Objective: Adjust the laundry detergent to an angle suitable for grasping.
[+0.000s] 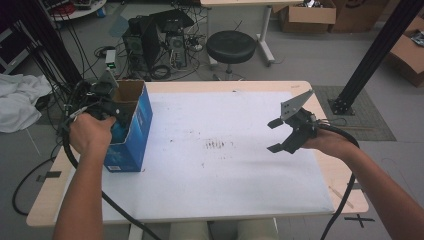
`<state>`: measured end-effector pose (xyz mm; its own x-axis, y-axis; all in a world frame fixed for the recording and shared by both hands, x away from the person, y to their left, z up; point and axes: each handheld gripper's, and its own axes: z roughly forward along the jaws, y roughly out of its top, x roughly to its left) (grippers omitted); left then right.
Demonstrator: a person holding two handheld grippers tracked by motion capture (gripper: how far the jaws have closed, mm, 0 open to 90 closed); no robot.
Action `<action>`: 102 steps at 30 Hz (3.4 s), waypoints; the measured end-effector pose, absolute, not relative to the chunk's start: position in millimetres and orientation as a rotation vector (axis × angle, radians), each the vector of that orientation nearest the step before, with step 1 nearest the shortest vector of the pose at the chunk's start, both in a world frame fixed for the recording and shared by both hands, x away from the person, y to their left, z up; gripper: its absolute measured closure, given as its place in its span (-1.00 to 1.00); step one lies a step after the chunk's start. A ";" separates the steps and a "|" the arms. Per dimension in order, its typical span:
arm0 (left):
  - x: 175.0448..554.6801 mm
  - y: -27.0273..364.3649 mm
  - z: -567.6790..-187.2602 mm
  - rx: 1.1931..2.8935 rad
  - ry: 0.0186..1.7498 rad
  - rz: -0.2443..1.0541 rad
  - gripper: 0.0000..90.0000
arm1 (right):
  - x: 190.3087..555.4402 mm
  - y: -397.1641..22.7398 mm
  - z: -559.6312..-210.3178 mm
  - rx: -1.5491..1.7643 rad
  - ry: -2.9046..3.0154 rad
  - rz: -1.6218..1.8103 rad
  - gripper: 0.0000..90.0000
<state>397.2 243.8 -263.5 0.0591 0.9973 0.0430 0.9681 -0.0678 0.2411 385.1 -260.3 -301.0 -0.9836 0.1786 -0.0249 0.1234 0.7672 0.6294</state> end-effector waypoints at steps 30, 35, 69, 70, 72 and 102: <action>395.4 250.3 -279.2 2.159 2.048 0.273 -0.22 | 383.3 -255.8 -303.4 0.243 2.890 1.007 -0.66; 395.6 250.2 -277.7 2.160 2.037 0.272 -0.26 | 383.0 -254.4 -303.4 0.239 2.894 1.007 -0.66; 390.0 241.8 -217.5 2.155 1.941 0.350 -0.36 | 377.1 -255.9 -295.2 0.239 2.870 1.022 -0.66; 390.1 240.2 -213.7 2.157 1.930 0.355 -0.36 | 376.9 -256.1 -295.0 0.238 2.869 1.021 -0.66; 390.5 235.4 -203.6 2.159 1.897 0.356 -0.36 | 376.5 -256.3 -294.5 0.240 2.867 1.020 -0.66; 403.1 139.3 -170.9 2.402 1.389 0.386 -0.55 | 374.7 -256.5 -293.3 0.259 2.864 1.008 -0.65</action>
<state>403.1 139.3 -170.9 0.4856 0.8718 0.0642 0.7797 -0.4652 0.4191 374.7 -256.5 -293.3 -0.9811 0.1906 -0.0323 0.1285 0.7674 0.6282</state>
